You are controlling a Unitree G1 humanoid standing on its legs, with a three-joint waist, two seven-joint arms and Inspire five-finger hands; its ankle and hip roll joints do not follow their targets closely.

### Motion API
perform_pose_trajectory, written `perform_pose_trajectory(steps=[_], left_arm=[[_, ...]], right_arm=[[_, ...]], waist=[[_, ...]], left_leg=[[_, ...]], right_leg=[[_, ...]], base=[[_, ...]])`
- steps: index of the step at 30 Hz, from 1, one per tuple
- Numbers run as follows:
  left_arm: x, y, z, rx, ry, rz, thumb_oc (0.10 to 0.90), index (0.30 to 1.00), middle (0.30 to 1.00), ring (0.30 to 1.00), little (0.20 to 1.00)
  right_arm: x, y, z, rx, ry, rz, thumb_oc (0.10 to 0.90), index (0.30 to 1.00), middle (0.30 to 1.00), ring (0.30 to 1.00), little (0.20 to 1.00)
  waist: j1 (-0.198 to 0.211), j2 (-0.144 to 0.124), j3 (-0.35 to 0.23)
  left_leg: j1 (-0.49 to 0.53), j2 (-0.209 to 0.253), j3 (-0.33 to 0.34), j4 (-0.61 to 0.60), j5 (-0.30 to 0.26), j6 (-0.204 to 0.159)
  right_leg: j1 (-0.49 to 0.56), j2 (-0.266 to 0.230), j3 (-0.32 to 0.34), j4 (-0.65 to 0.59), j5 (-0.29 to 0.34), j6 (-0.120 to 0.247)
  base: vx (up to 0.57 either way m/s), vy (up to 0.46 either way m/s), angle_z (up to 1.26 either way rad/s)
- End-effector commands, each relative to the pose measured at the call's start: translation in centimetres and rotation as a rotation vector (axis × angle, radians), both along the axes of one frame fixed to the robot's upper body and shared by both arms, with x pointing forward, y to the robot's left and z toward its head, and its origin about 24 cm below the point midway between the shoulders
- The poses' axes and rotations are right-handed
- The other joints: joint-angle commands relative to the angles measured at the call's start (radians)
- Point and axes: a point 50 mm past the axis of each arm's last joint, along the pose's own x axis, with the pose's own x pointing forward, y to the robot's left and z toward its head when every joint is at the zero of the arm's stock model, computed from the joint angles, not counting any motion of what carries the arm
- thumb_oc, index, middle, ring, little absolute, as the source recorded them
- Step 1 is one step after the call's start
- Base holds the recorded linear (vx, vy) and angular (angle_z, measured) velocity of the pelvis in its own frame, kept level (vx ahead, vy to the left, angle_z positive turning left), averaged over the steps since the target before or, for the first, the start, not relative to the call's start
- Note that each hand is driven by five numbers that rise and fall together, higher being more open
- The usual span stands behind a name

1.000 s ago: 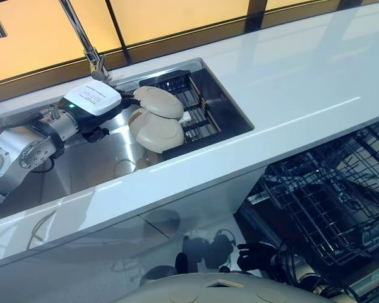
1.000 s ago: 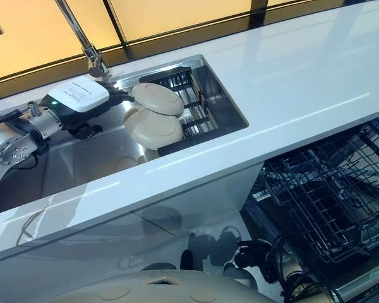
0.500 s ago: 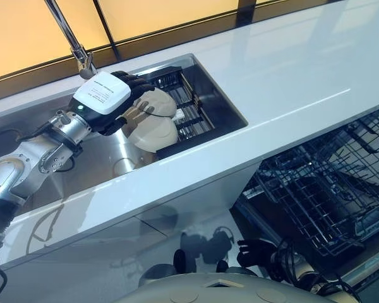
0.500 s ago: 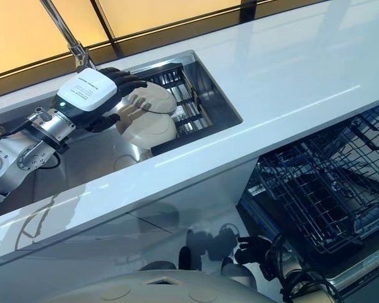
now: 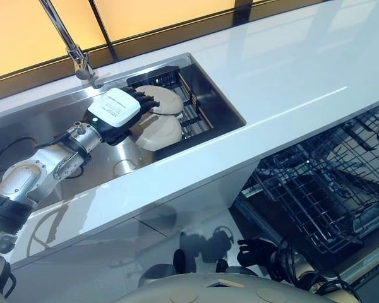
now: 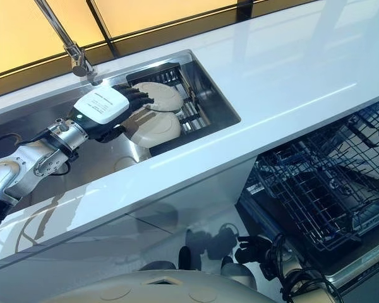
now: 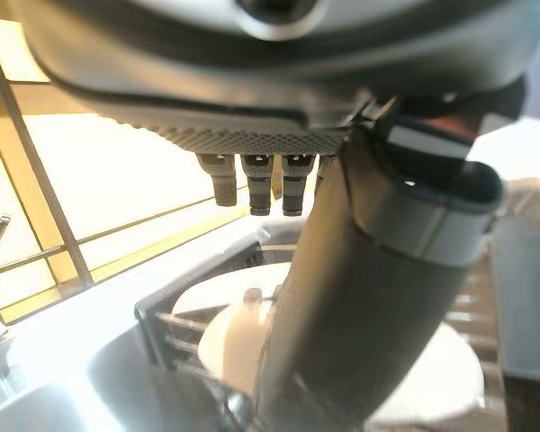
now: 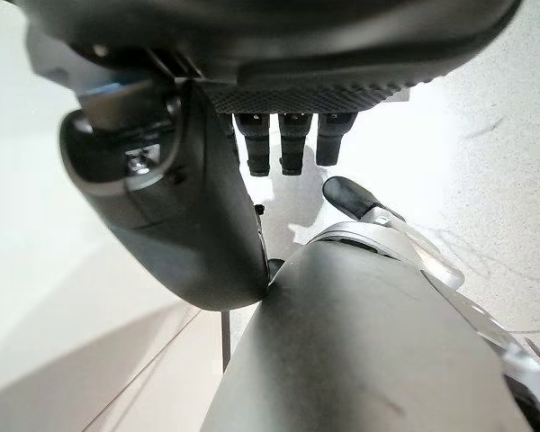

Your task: Pick up plates and place into dishwasher.

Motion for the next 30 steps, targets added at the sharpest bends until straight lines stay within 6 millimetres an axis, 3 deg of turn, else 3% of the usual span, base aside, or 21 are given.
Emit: perform_pose_trajectory(steps=[1, 11, 20, 30], left_arm=[[1.0, 0.6, 4.5, 0.005, -0.18, 0.035, 0.8, 0.9, 0.9, 0.9, 0.9], [1.0, 1.3, 5.7, -0.038, -0.234, 0.073, 0.8, 0.9, 0.9, 0.9, 0.9], [0.8, 1.7, 5.1, -0.05, -0.237, 0.083, 0.8, 0.9, 0.9, 0.9, 0.9], [1.4, 0.2, 3.4, -0.049, -0.175, 0.041, 0.8, 0.9, 0.9, 0.9, 0.9]], right_arm=[[-1.0, -1.1, 0.0, -0.035, 0.03, 0.017, 0.8, 0.9, 0.9, 0.9, 0.9], [-1.1, -1.4, 0.0, -0.043, 0.032, 0.008, 0.8, 0.9, 0.9, 0.9, 0.9], [-1.3, -1.5, 0.0, -0.047, 0.035, 0.011, 0.8, 0.9, 0.9, 0.9, 0.9], [-0.9, -1.2, 0.0, -0.043, 0.027, 0.014, 0.8, 0.9, 0.9, 0.9, 0.9]], waist=[[-0.009, 0.012, -0.008], [-0.004, 0.017, -0.011], [-0.005, 0.02, -0.012], [-0.015, 0.015, -0.009]], left_leg=[[0.015, -0.067, 0.035, 0.05, -0.153, 0.031], [0.014, -0.071, 0.029, 0.048, -0.15, 0.025], [0.016, -0.073, 0.027, 0.043, -0.148, 0.022], [0.022, -0.069, 0.036, 0.038, -0.15, 0.025]], right_leg=[[-0.088, 0.013, 0.02, 0.152, -0.07, 0.081], [-0.076, 0.011, 0.015, 0.135, -0.069, 0.077], [-0.074, 0.009, 0.016, 0.133, -0.069, 0.078], [-0.078, 0.012, 0.028, 0.138, -0.067, 0.083]], base=[[0.0, 0.0, 0.0], [0.0, 0.0, 0.0], [0.0, 0.0, 0.0], [0.0, 0.0, 0.0]])
